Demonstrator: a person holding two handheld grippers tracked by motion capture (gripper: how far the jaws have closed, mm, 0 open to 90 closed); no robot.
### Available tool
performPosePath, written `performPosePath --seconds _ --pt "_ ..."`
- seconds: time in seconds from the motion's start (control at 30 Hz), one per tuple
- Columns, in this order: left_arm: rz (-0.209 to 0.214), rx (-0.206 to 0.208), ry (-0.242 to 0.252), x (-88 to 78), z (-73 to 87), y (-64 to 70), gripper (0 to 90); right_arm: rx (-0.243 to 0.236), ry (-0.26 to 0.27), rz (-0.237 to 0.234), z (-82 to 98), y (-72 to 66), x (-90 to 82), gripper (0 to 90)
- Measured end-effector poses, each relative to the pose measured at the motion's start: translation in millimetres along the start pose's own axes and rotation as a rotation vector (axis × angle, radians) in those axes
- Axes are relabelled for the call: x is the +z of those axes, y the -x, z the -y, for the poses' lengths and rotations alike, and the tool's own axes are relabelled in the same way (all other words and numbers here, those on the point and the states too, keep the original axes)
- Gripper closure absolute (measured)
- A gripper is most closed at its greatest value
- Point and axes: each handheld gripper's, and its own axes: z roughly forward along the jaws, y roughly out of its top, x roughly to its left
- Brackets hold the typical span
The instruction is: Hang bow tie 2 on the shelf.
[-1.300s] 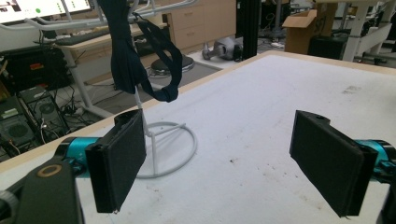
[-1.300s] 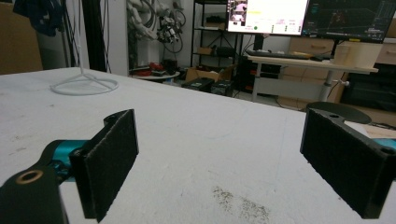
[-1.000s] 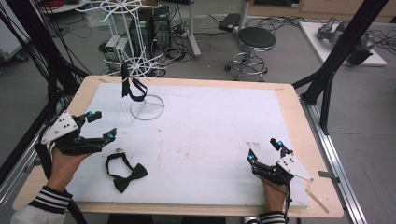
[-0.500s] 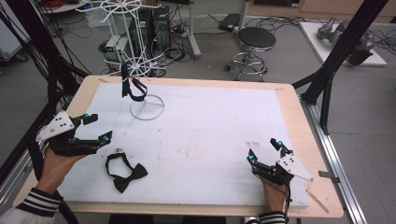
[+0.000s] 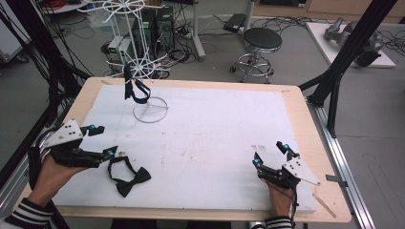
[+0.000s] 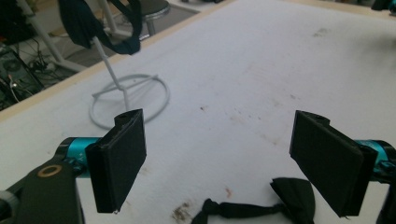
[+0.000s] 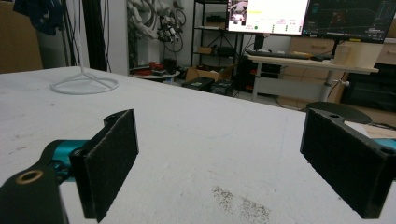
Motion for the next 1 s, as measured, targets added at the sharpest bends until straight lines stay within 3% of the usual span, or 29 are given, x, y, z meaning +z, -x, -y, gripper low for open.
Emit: performPosePath --seconds 0.13,0.73,1.0 --pt "0.008 0.028 -0.056 5.2 5.0 9.9 19.0 0.004 -0.001 -0.001 0.0 0.0 -0.2 10.7" --pt "0.073 0.029 -0.203 32.9 29.1 40.1 20.4 0.004 0.001 0.000 0.0 0.5 -0.1 10.8" --pt "0.096 0.032 -0.319 43.1 32.2 49.8 21.9 0.007 0.002 -0.003 0.1 0.8 -0.2 10.8"
